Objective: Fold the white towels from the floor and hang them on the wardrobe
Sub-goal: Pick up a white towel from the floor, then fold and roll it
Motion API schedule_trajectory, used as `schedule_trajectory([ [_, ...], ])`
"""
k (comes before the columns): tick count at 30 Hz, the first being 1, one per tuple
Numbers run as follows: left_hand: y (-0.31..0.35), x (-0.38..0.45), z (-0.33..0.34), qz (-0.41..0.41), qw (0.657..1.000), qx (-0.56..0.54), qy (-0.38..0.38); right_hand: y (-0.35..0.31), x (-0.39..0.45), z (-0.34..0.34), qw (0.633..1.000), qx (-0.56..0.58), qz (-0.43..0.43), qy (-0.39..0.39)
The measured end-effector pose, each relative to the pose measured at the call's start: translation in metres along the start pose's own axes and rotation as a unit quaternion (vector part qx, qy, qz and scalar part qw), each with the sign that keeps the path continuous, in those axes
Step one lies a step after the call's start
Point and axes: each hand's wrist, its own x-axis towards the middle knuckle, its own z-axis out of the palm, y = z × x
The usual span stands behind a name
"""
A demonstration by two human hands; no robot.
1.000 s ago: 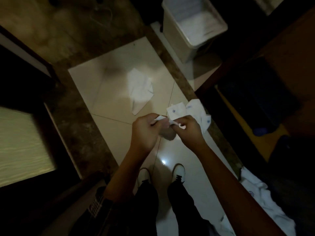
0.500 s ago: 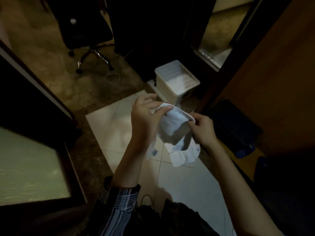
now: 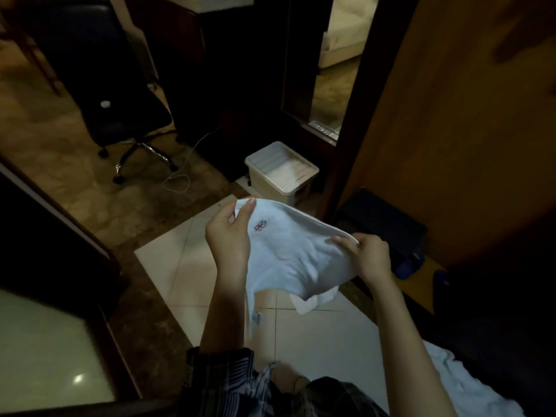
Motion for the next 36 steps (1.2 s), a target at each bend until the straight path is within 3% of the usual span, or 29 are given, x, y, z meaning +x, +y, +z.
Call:
schedule_trajectory([
  [3,-0.008,-0.011,0.005,-0.012,1.000,-0.002,-0.005,-0.006,-0.022,-0.016,1.000,0.001,-0.018,0.001],
  [6,-0.008,-0.026,0.015,0.000,0.999,0.021,-0.035,-0.019,-0.041,-0.035,0.995,0.002,-0.101,0.014],
  [10,0.008,-0.050,0.035,0.007,0.992,0.015,-0.128,-0.044,-0.067,-0.051,0.979,0.070,-0.190,-0.035],
  [15,0.036,-0.090,0.066,0.001,0.955,-0.047,-0.292,-0.055,-0.085,-0.085,0.964,0.185,-0.155,-0.110],
  [19,0.047,-0.112,0.085,-0.017,0.926,-0.096,-0.366,-0.039,-0.101,-0.118,0.947,0.238,-0.149,-0.154],
  [23,0.052,-0.131,0.100,0.010,0.905,-0.071,-0.420,-0.036,-0.118,-0.132,0.972,0.159,-0.175,0.005],
  [27,0.062,-0.142,0.110,0.033,0.904,-0.070,-0.420,-0.037,-0.128,-0.143,0.970,0.081,-0.163,0.160],
  [31,0.071,-0.148,0.117,0.053,0.894,-0.091,-0.436,-0.034,-0.128,-0.156,0.959,0.025,-0.134,0.247],
  [36,0.070,-0.157,0.127,0.055,0.880,-0.115,-0.457,-0.034,-0.132,-0.153,0.956,0.038,-0.098,0.273],
])
